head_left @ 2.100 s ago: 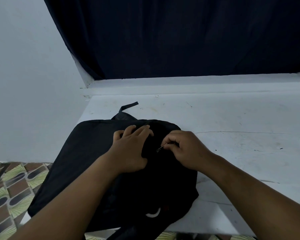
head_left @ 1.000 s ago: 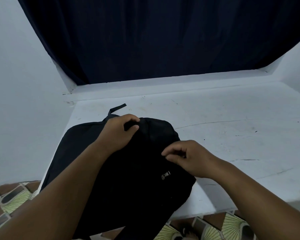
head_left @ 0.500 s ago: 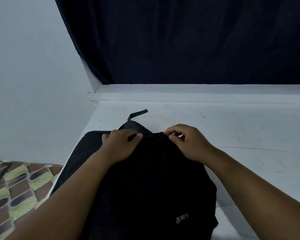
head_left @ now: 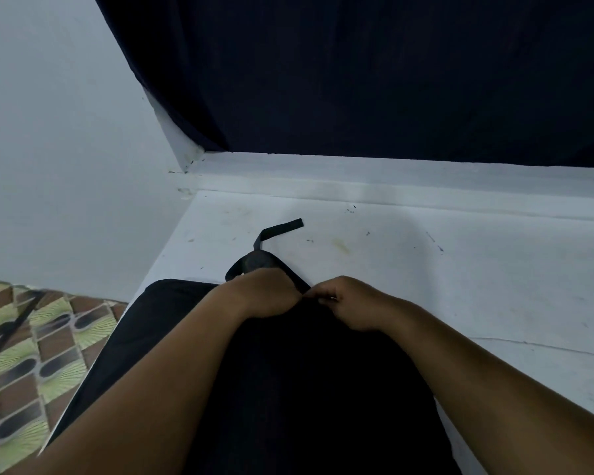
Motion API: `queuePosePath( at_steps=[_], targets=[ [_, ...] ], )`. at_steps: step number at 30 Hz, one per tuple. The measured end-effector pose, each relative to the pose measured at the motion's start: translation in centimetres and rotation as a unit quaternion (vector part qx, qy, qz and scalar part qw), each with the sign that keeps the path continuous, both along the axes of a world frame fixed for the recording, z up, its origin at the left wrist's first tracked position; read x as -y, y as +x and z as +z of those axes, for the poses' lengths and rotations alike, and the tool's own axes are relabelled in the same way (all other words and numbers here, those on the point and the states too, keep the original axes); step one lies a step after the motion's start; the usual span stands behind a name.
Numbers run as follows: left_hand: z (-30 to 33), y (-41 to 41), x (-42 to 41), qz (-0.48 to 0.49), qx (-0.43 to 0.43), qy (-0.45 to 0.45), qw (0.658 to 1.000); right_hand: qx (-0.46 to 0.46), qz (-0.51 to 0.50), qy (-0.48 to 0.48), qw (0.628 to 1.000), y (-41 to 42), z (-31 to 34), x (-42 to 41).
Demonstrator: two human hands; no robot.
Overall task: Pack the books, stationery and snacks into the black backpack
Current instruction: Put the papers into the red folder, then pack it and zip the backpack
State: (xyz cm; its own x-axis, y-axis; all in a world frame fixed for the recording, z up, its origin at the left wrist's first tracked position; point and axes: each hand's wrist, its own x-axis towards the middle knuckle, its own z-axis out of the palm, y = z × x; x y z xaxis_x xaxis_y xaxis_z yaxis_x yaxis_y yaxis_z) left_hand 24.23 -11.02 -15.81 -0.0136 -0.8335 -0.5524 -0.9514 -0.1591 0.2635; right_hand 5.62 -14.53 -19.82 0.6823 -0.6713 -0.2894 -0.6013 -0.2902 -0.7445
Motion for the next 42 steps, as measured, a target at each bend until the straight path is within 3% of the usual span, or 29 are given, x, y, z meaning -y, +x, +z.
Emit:
queuePosePath(
  at_steps=[5, 12, 18, 31, 35, 40, 42],
  targets=[
    [-2.1, -0.3, -0.2, 0.025, 0.006, -0.071, 0.997, 0.076, -0.065, 0.035, 0.994, -1.4, -1.4, 0.0],
    [-1.9, 0.0, -0.4, -0.008, -0.051, -0.117, 0.992, 0.105, -0.117, -0.043, 0.987, -1.6, -1.2, -0.5],
    [-2.3, 0.5, -0.4, 0.044, -0.097, -0.168, 0.980, 0.100, -0.117, -0.115, 0.981, -3.1, -0.4, -0.4],
    [-1.7, 0.3, -0.9, 0.046, -0.099, -0.193, 0.975, 0.049, -0.241, -0.107, 0.963, -13.8, 0.7, -9.1],
    [0.7, -1.5, -1.7, -0.019, -0.009, -0.176, 0.984, 0.068, -0.267, -0.145, 0.950, -15.5, 1.3, -12.7],
    [3.1, -8.6, -5.0, -0.168, -0.166, -0.205, 0.950, 0.070, -0.286, -0.227, 0.928, -15.4, 2.1, -15.3],
    [2.7, -11.9, -6.9, -0.246, -0.155, -0.199, 0.936, 0.057, -0.293, -0.253, 0.920, -15.2, 2.2, -16.1]
  ],
)
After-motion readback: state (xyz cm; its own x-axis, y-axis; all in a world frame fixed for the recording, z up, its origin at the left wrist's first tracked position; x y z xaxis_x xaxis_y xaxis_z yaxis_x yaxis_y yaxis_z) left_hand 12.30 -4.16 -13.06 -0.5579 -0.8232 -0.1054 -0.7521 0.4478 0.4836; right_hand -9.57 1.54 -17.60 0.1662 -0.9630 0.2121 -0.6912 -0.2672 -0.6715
